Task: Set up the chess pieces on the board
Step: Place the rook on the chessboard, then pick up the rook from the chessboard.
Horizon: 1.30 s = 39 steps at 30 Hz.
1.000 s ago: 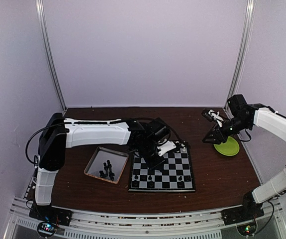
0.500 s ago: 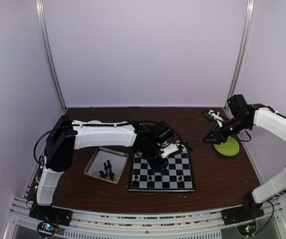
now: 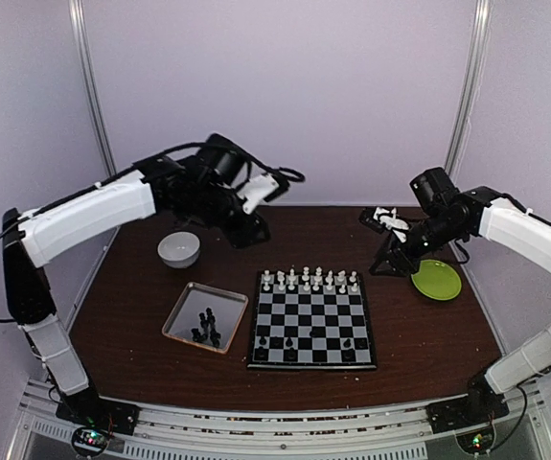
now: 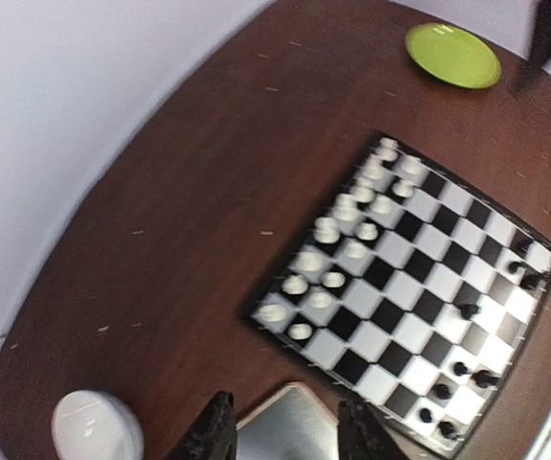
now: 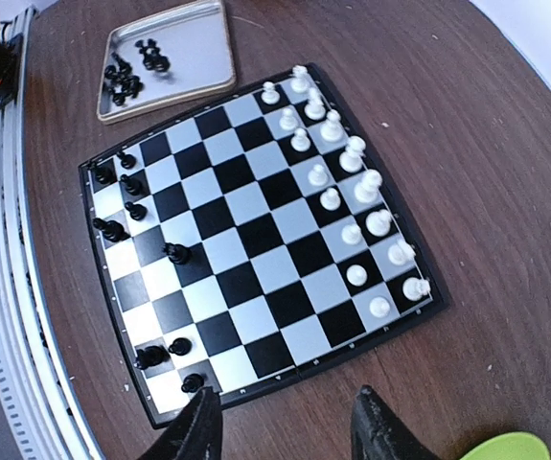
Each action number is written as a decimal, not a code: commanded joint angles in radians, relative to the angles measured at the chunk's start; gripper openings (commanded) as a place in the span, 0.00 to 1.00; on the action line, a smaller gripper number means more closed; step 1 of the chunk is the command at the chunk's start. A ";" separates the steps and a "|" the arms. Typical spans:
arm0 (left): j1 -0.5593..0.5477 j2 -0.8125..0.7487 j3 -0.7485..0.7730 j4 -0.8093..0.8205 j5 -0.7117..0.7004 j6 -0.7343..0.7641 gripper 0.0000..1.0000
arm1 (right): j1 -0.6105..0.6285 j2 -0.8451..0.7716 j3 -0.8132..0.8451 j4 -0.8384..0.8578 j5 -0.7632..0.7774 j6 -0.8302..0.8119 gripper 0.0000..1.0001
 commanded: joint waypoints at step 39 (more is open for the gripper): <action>0.238 -0.364 -0.375 0.296 -0.121 -0.076 0.59 | 0.492 0.587 0.316 -0.098 0.306 -0.034 0.38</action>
